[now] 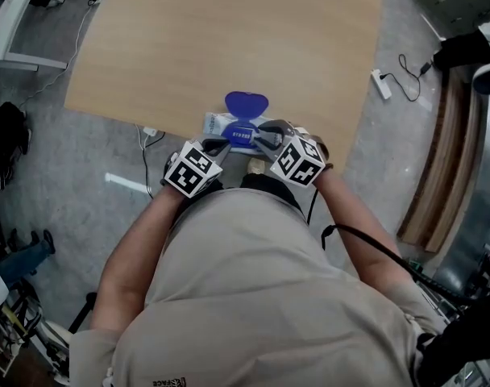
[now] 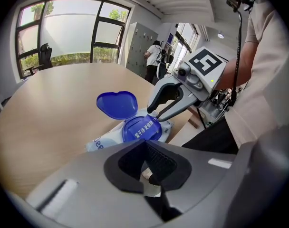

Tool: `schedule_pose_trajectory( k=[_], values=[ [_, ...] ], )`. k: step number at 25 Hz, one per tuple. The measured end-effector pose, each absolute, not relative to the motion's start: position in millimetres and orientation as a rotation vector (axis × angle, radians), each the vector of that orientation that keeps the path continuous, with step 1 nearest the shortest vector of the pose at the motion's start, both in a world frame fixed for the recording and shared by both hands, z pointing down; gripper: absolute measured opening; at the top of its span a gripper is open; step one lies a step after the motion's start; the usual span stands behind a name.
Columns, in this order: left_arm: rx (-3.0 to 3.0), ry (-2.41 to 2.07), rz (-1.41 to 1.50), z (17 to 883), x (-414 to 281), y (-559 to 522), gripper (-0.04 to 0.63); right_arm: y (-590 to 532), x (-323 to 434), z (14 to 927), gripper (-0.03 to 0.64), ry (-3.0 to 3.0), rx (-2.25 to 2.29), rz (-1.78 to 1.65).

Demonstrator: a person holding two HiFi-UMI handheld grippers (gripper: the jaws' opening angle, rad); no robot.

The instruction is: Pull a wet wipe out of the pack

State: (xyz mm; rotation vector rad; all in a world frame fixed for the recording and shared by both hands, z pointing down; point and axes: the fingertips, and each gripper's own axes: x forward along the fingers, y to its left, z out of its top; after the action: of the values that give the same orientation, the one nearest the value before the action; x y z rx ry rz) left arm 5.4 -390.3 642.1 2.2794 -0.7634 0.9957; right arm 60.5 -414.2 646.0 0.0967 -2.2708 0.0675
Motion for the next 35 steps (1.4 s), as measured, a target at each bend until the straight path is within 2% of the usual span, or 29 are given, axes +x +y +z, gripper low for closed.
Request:
schedule_pose_trajectory(
  k=[12, 19, 35],
  values=[
    [2.239, -0.779, 1.004, 652, 4, -394, 0.005, -411, 58, 659, 0.075, -2.262, 0.008, 0.086],
    [2.245, -0.769, 1.024, 654, 8, -393, 0.006, -405, 60, 657, 0.005, -2.274, 0.001, 0.106],
    [2.268, -0.741, 1.048, 653, 10, -395, 0.006, -410, 69, 635, 0.003, -2.326, 0.122, 0.158]
  ],
)
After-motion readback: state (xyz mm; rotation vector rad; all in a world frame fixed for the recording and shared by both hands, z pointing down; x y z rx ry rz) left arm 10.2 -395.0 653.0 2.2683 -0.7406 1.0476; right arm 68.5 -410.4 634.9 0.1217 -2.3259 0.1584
